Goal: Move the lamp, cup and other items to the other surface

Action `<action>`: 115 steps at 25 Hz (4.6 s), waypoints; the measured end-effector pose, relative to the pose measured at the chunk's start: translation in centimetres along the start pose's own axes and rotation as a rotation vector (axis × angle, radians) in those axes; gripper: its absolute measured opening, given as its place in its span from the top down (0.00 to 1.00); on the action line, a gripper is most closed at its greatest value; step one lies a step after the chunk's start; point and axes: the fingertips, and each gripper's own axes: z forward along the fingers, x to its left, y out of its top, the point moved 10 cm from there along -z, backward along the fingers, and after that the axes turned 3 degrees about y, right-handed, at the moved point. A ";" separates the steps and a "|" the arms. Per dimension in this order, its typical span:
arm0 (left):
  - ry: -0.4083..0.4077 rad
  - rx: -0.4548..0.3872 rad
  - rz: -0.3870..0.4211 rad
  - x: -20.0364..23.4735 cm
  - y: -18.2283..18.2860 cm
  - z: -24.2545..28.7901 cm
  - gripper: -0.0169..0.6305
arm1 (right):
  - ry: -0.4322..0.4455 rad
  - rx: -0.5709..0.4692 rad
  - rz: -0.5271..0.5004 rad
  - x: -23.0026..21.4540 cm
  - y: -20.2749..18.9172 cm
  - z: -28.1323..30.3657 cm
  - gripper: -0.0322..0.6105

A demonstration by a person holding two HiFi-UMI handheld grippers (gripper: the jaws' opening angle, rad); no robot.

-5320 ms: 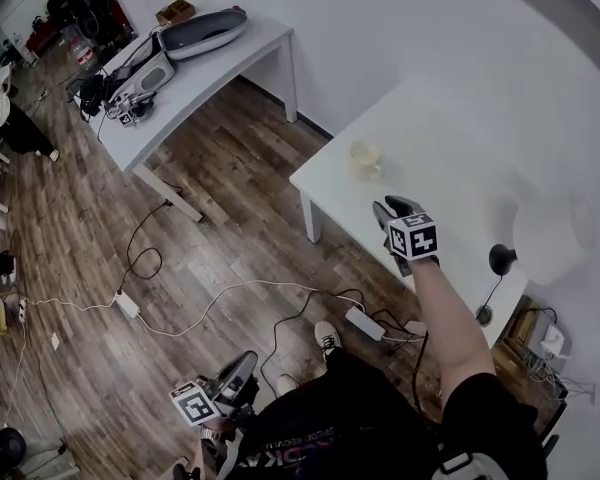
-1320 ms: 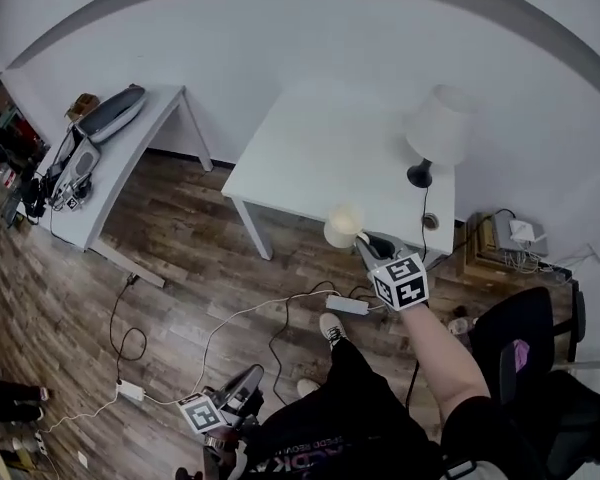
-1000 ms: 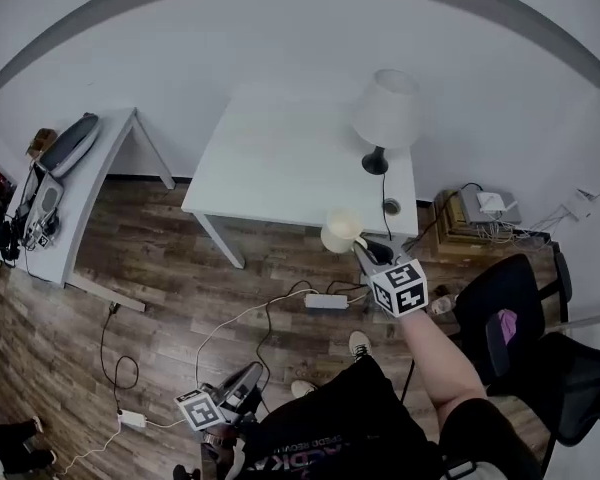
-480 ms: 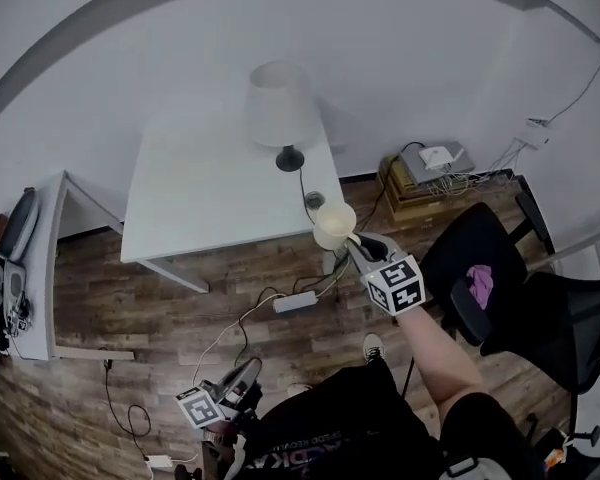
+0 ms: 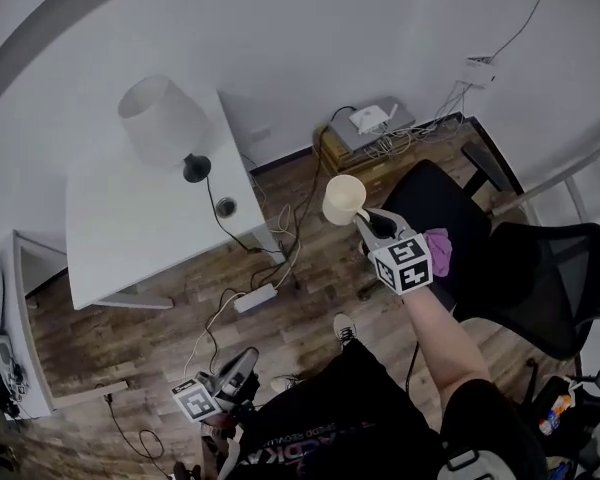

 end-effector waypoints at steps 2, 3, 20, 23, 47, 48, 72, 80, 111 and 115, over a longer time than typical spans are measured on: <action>0.005 0.029 -0.007 -0.1 -0.6 1.9 0.98 | -0.051 0.001 0.035 -3.1 -1.3 -1.6 0.87; 0.007 0.046 -0.010 -0.2 -0.9 2.9 0.98 | -0.076 0.003 0.051 -4.6 -1.9 -2.5 0.87; 0.006 0.260 -0.014 -2.6 -5.9 16.8 0.98 | -0.388 0.124 0.196 -23.9 -14.4 -11.1 0.87; 0.048 0.287 -0.022 -2.3 -6.3 16.8 0.98 | -0.427 0.159 0.237 -26.4 -17.4 -9.9 0.87; 0.240 0.303 -0.120 -1.2 -8.5 16.0 0.98 | -0.462 0.335 0.438 -32.4 -30.1 -0.4 0.87; 0.238 0.307 -0.121 -1.3 -8.6 16.2 0.98 | -0.456 0.337 0.433 -32.4 -30.3 -0.5 0.87; 0.120 0.210 -0.134 -0.4 -8.7 14.7 0.98 | -0.459 0.484 0.466 -29.4 -31.1 -6.5 0.78; 0.061 0.103 -0.065 -0.4 -7.7 8.0 0.98 | -0.525 0.283 0.392 -25.0 -21.3 -11.3 0.95; 0.023 -0.336 0.037 -0.2 -7.3 -16.6 0.98 | 1.223 0.322 0.050 39.3 -5.3 -5.8 0.95; -0.024 -0.344 0.017 0.7 -7.7 -17.7 0.98 | 1.214 0.306 -0.007 41.2 -5.7 -6.4 0.95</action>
